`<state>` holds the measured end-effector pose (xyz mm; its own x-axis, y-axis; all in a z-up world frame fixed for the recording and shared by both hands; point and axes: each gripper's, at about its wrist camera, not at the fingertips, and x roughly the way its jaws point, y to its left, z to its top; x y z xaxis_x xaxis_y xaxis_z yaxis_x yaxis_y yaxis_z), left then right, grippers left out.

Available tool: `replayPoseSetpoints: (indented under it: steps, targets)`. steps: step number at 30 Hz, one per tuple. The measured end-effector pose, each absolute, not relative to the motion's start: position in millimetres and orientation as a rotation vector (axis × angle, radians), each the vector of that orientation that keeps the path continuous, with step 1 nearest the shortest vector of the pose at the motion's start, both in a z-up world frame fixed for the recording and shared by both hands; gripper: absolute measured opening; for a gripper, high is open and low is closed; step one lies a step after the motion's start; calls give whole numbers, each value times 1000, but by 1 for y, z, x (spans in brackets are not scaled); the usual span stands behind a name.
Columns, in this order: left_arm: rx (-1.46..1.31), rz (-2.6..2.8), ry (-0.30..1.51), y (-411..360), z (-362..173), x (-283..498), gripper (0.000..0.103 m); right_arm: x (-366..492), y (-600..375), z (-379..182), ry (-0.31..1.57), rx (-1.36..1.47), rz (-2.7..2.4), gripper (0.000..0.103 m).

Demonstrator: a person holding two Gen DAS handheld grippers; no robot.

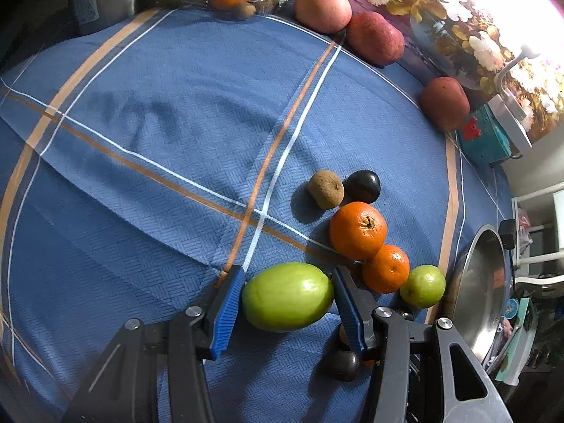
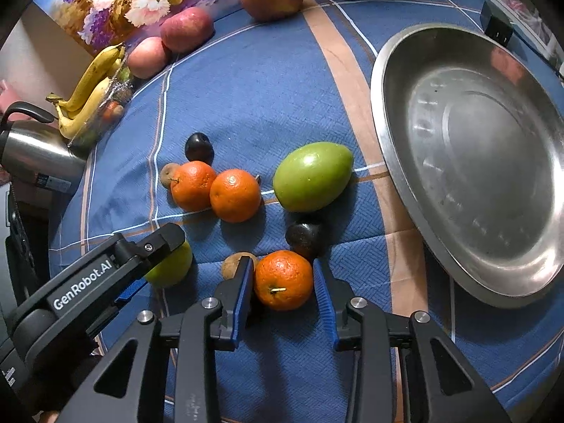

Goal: Organize fruits
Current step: 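Close the right tool on a tangerine while the left tool grasps a pale green fruit, then carry the tangerine with the right tool while the left tool carries the green fruit over the pan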

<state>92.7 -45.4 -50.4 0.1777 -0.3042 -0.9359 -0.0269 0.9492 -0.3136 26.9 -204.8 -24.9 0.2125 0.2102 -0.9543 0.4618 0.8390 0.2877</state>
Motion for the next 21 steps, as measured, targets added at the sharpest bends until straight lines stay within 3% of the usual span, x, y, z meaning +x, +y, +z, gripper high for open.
replayPoseSetpoints:
  steps: [21]
  targets:
    - [-293,-214,1279,-34,-7,87,54,22,-217,25,1245,574,-189,36]
